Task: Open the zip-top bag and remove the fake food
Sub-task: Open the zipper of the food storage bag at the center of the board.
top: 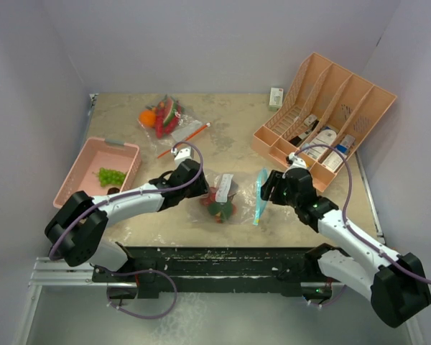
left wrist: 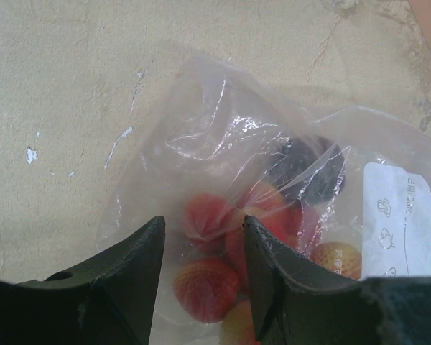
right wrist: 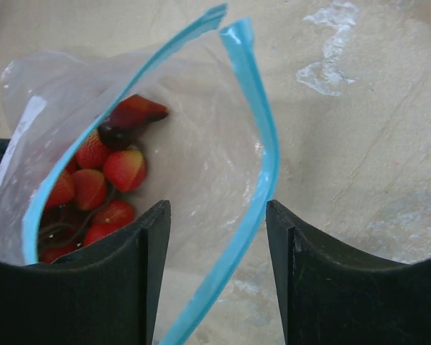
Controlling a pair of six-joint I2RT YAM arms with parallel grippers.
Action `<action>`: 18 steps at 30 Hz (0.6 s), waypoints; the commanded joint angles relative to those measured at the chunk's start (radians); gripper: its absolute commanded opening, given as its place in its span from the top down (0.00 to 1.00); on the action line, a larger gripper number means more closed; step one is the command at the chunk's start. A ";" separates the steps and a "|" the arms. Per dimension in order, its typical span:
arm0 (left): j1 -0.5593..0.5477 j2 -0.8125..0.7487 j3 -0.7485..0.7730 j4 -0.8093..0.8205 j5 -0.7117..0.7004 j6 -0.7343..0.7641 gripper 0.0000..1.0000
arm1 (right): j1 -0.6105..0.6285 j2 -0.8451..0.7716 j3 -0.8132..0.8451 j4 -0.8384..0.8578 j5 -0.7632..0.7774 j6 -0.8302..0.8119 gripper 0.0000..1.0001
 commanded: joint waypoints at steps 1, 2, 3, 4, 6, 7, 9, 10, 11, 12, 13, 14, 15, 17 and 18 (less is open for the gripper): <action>-0.007 0.000 -0.011 0.020 -0.016 -0.007 0.49 | -0.062 0.021 -0.048 0.064 -0.041 0.059 0.41; -0.007 0.002 -0.012 0.022 -0.014 -0.008 0.49 | -0.074 0.017 -0.075 0.094 -0.055 0.077 0.41; -0.007 0.001 -0.012 0.022 -0.012 -0.006 0.49 | -0.084 0.014 -0.099 0.126 -0.070 0.092 0.42; -0.007 0.000 -0.012 0.022 -0.012 -0.006 0.49 | -0.093 0.015 -0.123 0.163 -0.091 0.104 0.42; -0.007 -0.002 -0.013 0.023 -0.014 -0.006 0.49 | -0.108 0.045 -0.153 0.228 -0.141 0.120 0.42; -0.007 -0.003 -0.014 0.023 -0.014 -0.006 0.49 | -0.113 0.068 -0.159 0.267 -0.163 0.127 0.43; -0.007 -0.006 -0.015 0.022 -0.014 -0.004 0.49 | -0.115 0.112 -0.169 0.329 -0.209 0.142 0.45; -0.007 -0.008 -0.015 0.022 -0.014 -0.005 0.49 | -0.116 0.125 -0.178 0.366 -0.229 0.154 0.47; -0.007 -0.010 -0.017 0.020 -0.015 -0.004 0.49 | -0.116 0.133 -0.184 0.393 -0.248 0.166 0.51; -0.007 -0.013 -0.018 0.020 -0.017 -0.004 0.49 | -0.116 0.134 -0.189 0.414 -0.260 0.176 0.54; -0.006 -0.017 -0.019 0.019 -0.018 -0.005 0.49 | -0.117 0.131 -0.189 0.422 -0.269 0.181 0.60; -0.007 -0.020 -0.021 0.018 -0.021 -0.005 0.49 | -0.118 0.125 -0.186 0.423 -0.272 0.186 0.66; -0.006 -0.024 -0.023 0.017 -0.023 -0.005 0.49 | -0.118 0.117 -0.183 0.416 -0.271 0.185 0.74; -0.007 -0.029 -0.026 0.017 -0.027 -0.004 0.49 | -0.118 0.093 -0.170 0.383 -0.259 0.175 0.88; -0.006 -0.030 -0.027 0.016 -0.029 -0.005 0.49 | -0.118 0.077 -0.162 0.359 -0.251 0.169 0.95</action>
